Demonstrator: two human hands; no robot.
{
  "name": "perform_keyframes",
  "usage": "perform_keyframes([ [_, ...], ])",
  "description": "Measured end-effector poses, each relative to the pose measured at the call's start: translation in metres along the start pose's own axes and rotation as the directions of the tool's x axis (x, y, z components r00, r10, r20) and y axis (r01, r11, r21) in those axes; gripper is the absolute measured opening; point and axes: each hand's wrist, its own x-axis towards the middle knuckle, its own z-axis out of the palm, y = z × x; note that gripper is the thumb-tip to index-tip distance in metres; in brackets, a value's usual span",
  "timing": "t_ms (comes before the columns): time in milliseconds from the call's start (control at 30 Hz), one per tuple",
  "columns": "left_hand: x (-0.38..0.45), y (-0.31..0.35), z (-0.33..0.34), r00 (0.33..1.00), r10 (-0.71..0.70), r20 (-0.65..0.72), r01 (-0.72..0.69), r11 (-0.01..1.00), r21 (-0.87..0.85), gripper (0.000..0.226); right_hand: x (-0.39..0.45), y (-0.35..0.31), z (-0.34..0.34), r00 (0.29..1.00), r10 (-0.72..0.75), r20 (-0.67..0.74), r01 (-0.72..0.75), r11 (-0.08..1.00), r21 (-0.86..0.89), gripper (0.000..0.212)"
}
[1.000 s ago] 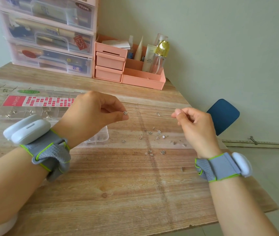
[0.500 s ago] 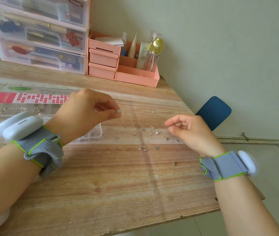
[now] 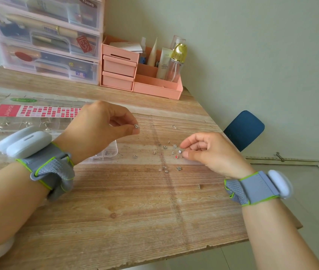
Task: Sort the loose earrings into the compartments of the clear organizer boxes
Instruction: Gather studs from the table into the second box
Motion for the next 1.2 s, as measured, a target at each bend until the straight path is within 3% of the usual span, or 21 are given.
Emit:
perform_keyframes([
  [467, -0.001, 0.000, 0.001, 0.999, 0.029, 0.031, -0.030, 0.999, 0.025, 0.005, 0.002, 0.001, 0.008, 0.997, -0.052, -0.065, 0.055, 0.998, 0.038, 0.017],
  [867, -0.012, 0.011, 0.011, 0.972, 0.190, 0.137, -0.191, 0.982, -0.004, 0.003, -0.013, -0.009, 0.011, 0.987, -0.065, -0.148, 0.068, 0.998, 0.013, 0.019],
  [1033, -0.015, 0.014, 0.013, 0.959, 0.222, 0.177, -0.220, 0.975, -0.030, 0.004, -0.027, -0.008, 0.001, 0.992, -0.017, -0.122, 0.013, 0.999, -0.033, 0.006],
  [1200, -0.017, 0.015, 0.014, 0.956, 0.226, 0.186, -0.223, 0.974, -0.041, 0.005, -0.039, -0.006, 0.001, 0.996, 0.083, -0.018, -0.084, 0.996, -0.010, 0.010],
])
